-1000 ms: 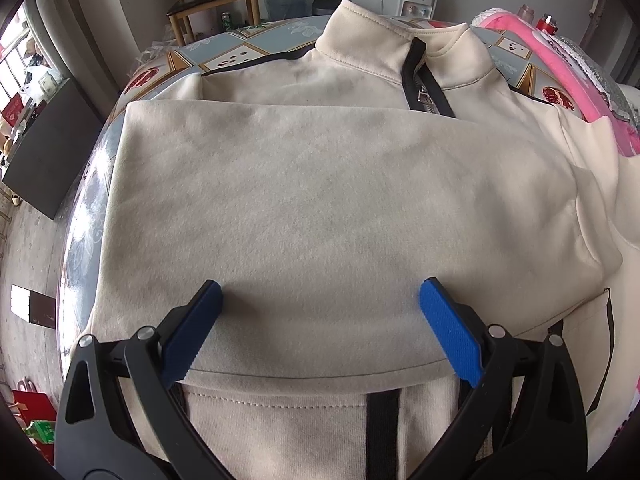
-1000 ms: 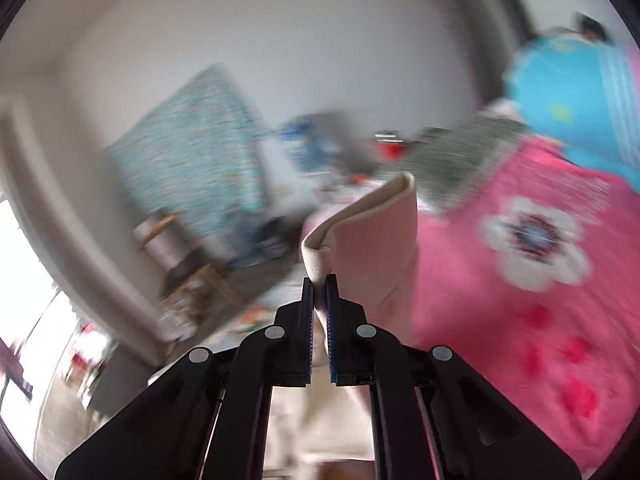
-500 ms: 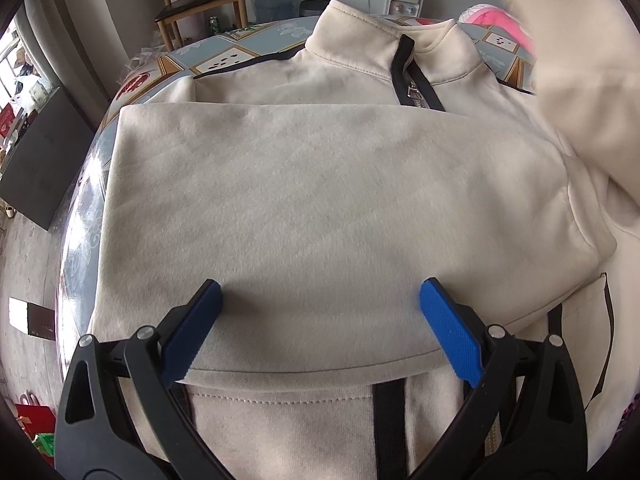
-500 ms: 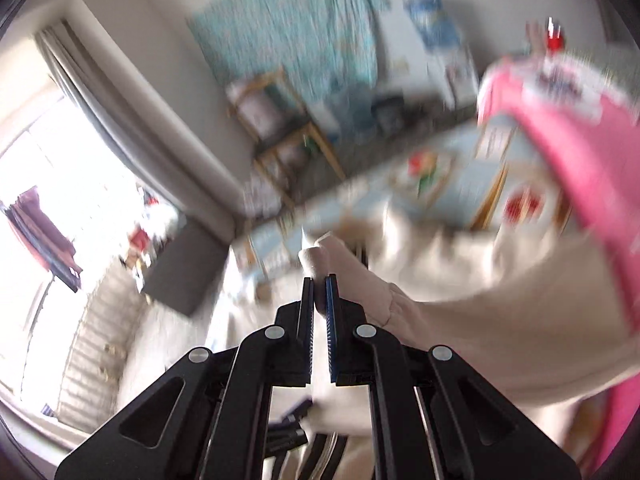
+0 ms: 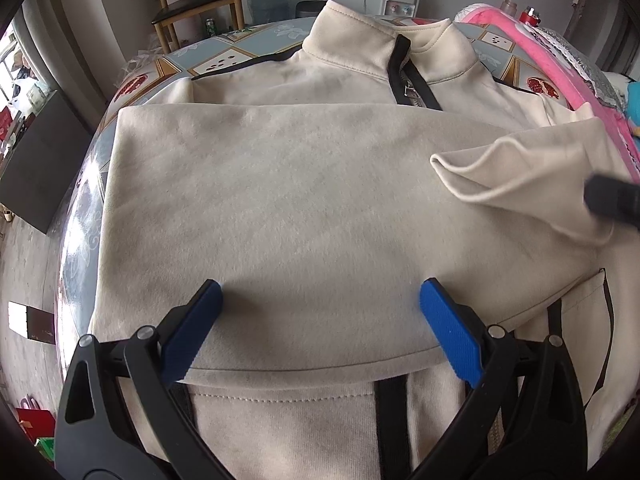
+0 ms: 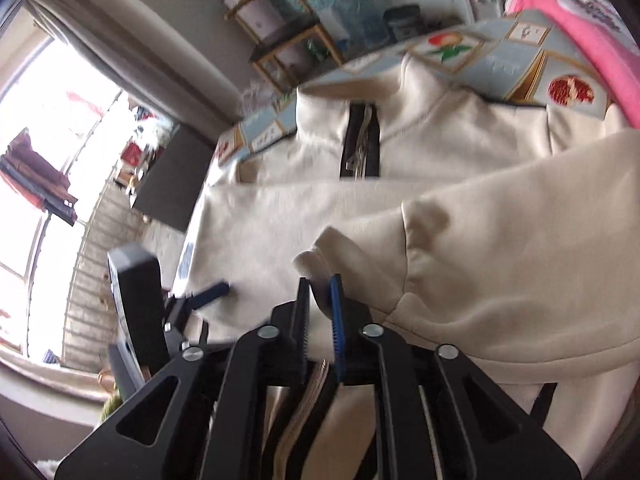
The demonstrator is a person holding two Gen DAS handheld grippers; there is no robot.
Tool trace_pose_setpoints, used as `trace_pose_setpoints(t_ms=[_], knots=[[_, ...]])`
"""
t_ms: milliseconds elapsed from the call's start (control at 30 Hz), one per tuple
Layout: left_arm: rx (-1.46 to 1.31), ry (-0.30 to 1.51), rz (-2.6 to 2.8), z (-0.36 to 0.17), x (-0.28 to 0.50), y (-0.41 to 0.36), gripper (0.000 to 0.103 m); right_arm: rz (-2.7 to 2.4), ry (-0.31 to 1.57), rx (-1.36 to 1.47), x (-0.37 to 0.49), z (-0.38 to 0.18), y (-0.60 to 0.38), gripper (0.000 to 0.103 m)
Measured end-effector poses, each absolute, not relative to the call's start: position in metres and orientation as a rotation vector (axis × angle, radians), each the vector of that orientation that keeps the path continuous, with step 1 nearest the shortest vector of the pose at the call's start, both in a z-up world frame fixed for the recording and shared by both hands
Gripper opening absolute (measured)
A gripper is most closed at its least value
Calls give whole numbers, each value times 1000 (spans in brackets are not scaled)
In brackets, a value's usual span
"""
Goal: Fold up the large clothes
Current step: 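Grasp the other sleeve cuff with the right gripper and lift it, then lay the held sleeve across the folded jacket with the right gripper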
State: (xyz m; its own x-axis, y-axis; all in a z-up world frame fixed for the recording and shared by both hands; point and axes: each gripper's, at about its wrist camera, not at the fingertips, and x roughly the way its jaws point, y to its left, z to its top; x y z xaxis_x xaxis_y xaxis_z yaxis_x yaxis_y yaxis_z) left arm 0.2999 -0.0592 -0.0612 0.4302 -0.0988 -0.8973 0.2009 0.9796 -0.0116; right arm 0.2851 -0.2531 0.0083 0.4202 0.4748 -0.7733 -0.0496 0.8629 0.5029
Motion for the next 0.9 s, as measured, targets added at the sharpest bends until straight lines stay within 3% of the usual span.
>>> trace_pose_setpoints(t_ms=[67, 100, 300, 533, 767, 900], knots=[[103, 1109, -188, -61, 300, -59, 96, 363, 1118, 449, 277, 6, -257, 47], [104, 1109, -189, -61, 300, -59, 96, 371, 1114, 458, 272, 9, -261, 49], [108, 1114, -194, -61, 299, -60, 96, 330, 1044, 477, 255, 17, -284, 50], [111, 1118, -191, -60, 300, -60, 96, 206, 1131, 350, 266, -41, -281, 45], [77, 948, -262, -15, 279, -53, 96, 212, 1069, 311, 238, -17, -282, 45], [78, 940, -370, -1, 277, -70, 96, 202, 1067, 311, 212, -13, -291, 45]])
